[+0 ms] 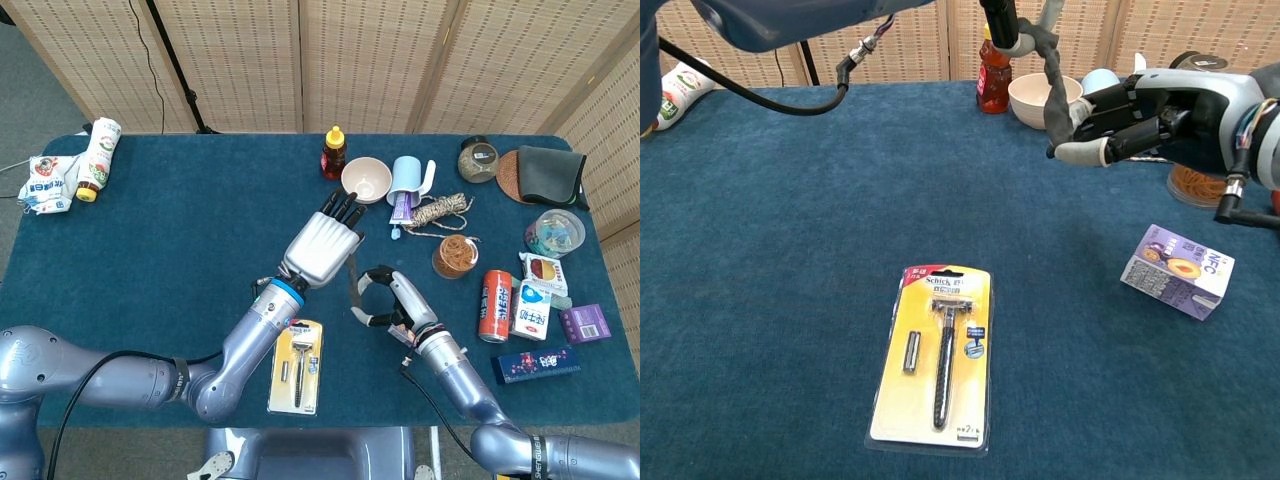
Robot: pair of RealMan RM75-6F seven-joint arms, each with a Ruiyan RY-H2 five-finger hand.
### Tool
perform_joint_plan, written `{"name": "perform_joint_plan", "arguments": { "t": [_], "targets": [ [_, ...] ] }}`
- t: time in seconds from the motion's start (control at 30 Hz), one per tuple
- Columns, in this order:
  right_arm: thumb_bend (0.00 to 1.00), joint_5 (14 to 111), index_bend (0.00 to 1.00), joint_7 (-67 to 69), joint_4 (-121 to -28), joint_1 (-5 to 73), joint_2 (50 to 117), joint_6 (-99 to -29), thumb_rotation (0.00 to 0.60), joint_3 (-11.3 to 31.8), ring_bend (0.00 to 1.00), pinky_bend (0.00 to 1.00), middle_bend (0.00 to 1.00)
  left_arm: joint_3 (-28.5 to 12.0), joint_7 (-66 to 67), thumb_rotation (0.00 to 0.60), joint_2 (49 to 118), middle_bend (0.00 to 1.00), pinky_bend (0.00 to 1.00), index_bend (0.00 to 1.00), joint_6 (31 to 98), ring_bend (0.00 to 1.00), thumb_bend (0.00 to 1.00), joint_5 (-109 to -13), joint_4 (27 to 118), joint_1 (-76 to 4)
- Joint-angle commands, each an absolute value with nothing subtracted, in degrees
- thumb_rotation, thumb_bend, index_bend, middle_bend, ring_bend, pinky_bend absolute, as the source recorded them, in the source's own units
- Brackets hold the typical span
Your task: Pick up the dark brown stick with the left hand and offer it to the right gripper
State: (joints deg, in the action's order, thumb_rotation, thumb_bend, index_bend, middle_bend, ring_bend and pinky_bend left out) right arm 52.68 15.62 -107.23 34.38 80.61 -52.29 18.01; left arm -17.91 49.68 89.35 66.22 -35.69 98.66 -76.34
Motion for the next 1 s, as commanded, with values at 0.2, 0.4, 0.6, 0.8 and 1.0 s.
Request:
{"name": "perform_joint_plan", "arguments": {
  "t": [0.2, 0.4, 0.6, 0.8, 1.0],
  "targets": [
    [0.70, 52.31, 0.74, 15.31, -107.07, 34.37, 80.50, -52.41, 0.600, 17.94, 0.24, 0.00, 0.45, -17.75, 49.41, 0.600, 88.91, 0.19, 0.00, 0.74, 65.97, 0.05, 0.54, -36.36, 98.74, -76.06],
    [0.73, 52.06, 0.75, 14.84, -107.10, 34.42, 80.55, -52.57, 0.600, 17.79, 0.25, 0.00, 0.46, -17.66, 49.27, 0.600, 88.39, 0.19, 0.00, 0.74, 65.70, 0.05, 0.54, -37.02, 99.15, -75.89],
    [0.76, 51.77, 0.76, 14.48, -107.15, 34.16, 80.57, -53.17, 0.600, 17.62, 0.26, 0.00, 0.47, -17.91, 49.26, 0.600, 88.10, 0.19, 0.00, 0.74, 65.74, 0.05, 0.54, -36.99, 99.38, -75.87],
    [0.77, 51.89, 0.77, 14.74, -107.07, 33.97, 80.52, -53.07, 0.600, 17.56, 0.27, 0.00, 0.48, -18.06, 49.27, 0.600, 87.75, 0.19, 0.00, 0.74, 65.68, 0.05, 0.54, -36.90, 99.48, -75.84],
    [0.78, 52.11, 0.78, 14.77, -106.89, 33.85, 80.58, -53.01, 0.600, 17.39, 0.28, 0.00, 0.49, -18.21, 48.79, 0.600, 87.07, 0.19, 0.00, 0.75, 65.64, 0.05, 0.54, -37.27, 99.52, -75.54]
  ]
}}
